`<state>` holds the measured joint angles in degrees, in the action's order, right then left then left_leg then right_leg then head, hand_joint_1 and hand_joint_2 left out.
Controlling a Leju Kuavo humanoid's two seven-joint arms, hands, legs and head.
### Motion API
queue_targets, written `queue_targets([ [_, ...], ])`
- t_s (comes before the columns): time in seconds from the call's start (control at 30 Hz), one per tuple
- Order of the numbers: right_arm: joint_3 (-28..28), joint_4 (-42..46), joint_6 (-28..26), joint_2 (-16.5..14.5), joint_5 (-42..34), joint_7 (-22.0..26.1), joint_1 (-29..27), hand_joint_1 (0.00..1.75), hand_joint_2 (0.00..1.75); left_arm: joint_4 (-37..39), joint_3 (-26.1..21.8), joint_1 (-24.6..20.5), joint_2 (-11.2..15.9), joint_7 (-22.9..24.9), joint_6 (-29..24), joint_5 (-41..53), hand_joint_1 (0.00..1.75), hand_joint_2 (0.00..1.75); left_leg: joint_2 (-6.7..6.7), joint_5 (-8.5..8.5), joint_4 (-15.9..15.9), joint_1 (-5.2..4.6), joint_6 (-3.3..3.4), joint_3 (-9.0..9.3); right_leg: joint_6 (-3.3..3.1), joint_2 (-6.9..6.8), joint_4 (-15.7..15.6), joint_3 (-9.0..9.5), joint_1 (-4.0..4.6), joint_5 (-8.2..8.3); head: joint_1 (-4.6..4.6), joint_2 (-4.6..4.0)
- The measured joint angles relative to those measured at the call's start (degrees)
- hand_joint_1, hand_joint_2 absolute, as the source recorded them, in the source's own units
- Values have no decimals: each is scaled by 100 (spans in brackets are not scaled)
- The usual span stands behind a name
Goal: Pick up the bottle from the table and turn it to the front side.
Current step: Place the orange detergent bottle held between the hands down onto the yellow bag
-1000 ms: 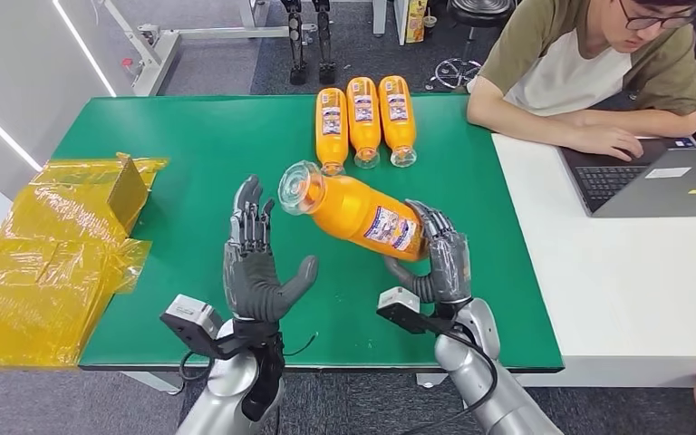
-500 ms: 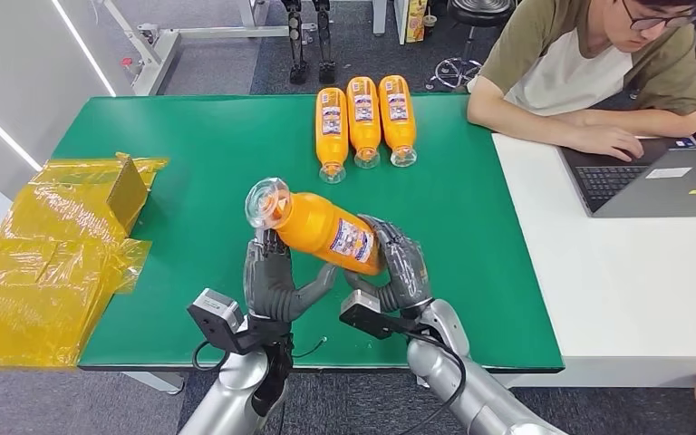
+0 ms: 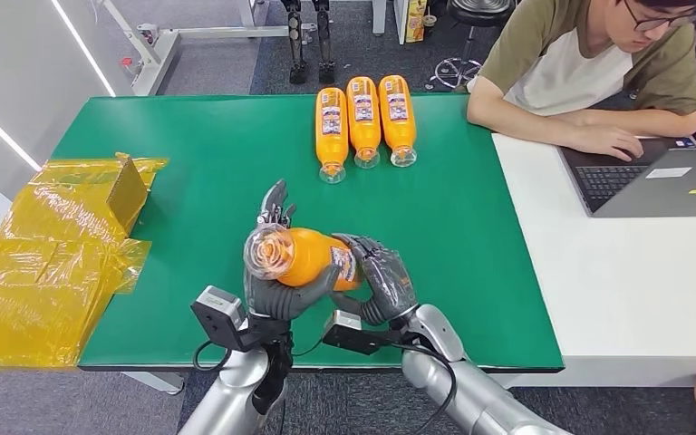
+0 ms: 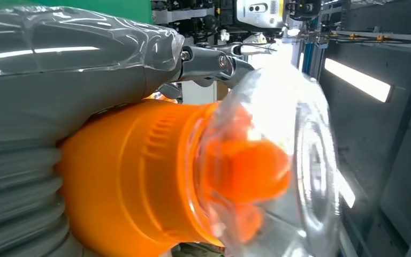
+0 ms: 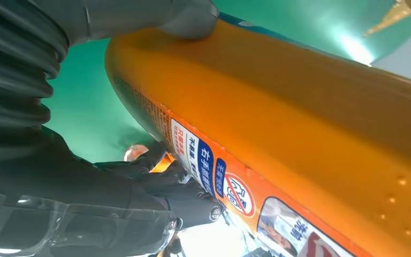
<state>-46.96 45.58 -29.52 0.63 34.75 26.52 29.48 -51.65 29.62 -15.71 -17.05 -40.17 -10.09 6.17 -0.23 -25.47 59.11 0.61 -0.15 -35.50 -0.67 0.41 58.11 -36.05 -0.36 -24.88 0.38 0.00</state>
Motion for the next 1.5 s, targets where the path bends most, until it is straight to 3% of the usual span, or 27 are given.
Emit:
queue_targets([
  [0.37,-71,55,152,29,726,-580,-11,175,175,-56,-66,20,-2,-1,-370,-139,0,175,0,0,0,1,0,0,0,1,1,-1,0,0,-1,-1],
  [0.4,-71,69,152,29,777,-621,-22,175,175,-71,-79,25,-2,-2,-371,-128,15,175,1,0,0,1,0,0,0,1,0,-1,1,0,-1,-1],
  [0.5,-60,158,142,37,947,-759,-104,175,175,-117,-111,38,-2,-1,-311,-65,146,175,1,0,0,0,0,0,0,1,0,-2,0,0,0,0],
  [0.53,-42,209,139,43,1010,-807,-146,175,175,-131,-116,42,-2,0,-268,-36,175,175,1,0,0,0,0,0,0,2,0,-2,0,0,1,-1],
  [0.9,172,487,183,126,1253,-852,-343,175,175,-164,-120,43,-9,33,177,100,175,175,4,-3,0,0,-4,0,0,9,0,-3,0,0,-1,-1],
  [0.97,182,462,201,121,1216,-792,-307,161,175,-182,-120,44,-9,45,178,94,175,175,4,-3,0,1,-5,0,0,8,0,-3,0,0,-1,-1],
  [1.0,186,444,202,119,1197,-764,-286,133,175,-193,-120,44,-9,55,178,92,175,175,4,-3,0,1,-5,0,0,8,0,-3,0,0,-1,0],
  [1.1,195,384,140,116,1159,-695,-250,16,175,-224,-120,44,-9,91,171,88,175,175,3,-3,0,1,-5,0,0,8,1,-3,0,0,-1,0],
  [1.13,196,366,89,116,1155,-668,-246,0,175,-229,-120,44,-10,103,165,86,175,175,3,-3,0,1,-5,0,0,8,1,-3,0,0,0,0],
  [1.5,150,102,-402,-43,870,-391,-204,0,175,-302,-120,41,-15,174,-191,215,175,175,3,-3,0,1,-5,-1,0,8,0,-3,0,0,1,0],
])
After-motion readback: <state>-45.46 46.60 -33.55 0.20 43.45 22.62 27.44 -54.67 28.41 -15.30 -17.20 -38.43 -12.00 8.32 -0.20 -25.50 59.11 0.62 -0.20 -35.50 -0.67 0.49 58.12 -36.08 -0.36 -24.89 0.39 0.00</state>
